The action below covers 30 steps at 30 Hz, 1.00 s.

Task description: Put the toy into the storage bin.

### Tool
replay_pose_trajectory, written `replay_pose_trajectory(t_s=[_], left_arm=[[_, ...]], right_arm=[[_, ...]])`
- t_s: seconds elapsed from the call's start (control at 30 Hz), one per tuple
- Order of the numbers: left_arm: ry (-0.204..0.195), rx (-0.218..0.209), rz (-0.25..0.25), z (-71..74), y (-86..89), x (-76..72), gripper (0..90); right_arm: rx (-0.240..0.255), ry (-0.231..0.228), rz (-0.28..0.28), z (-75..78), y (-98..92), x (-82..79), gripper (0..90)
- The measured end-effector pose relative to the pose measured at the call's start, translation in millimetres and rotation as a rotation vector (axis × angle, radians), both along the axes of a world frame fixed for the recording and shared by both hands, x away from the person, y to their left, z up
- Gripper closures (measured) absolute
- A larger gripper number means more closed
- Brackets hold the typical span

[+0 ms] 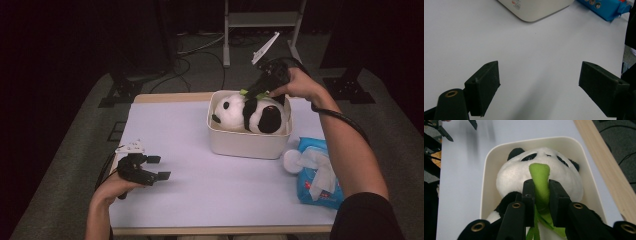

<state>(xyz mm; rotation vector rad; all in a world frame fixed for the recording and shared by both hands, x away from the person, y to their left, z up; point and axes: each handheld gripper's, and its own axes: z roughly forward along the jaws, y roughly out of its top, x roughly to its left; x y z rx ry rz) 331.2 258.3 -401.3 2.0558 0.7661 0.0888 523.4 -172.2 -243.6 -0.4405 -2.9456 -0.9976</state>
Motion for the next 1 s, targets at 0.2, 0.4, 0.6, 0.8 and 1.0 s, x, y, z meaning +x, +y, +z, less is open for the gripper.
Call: replay_pose_trajectory(t_s=[0.2, 0.4, 0.6, 0.8, 1.0], left_arm=[[0.002, 0.002, -0.005, -0.2, -2.5, 0.2, 16.0], [0.004, 0.002, -0.01, -0.2, -4.0, -0.1, 16.0], [0.002, 0.008, -0.016, -0.3, -4.8, 0.1, 16.0], [-0.002, 0.007, -0.019, 0.8, -6.0, -0.6, 16.0], [-0.005, 0.011, -0.025, 0.9, -7.9, -1.2, 16.0]], right_arm=[[-0.021, 0.019, -0.005, -17.8, 3.8, 4.8, 75.4], [-0.03, 0.049, -0.009, -37.6, 5.5, 3.3, 75.1], [-0.026, 0.077, -0.005, -58.3, 9.2, -1.7, 74.4], [-0.028, 0.087, -0.021, -62.5, 8.7, -5.9, 68.7], [-0.015, 0.119, -0.064, -64.2, -9.2, -14.1, 61.7]])
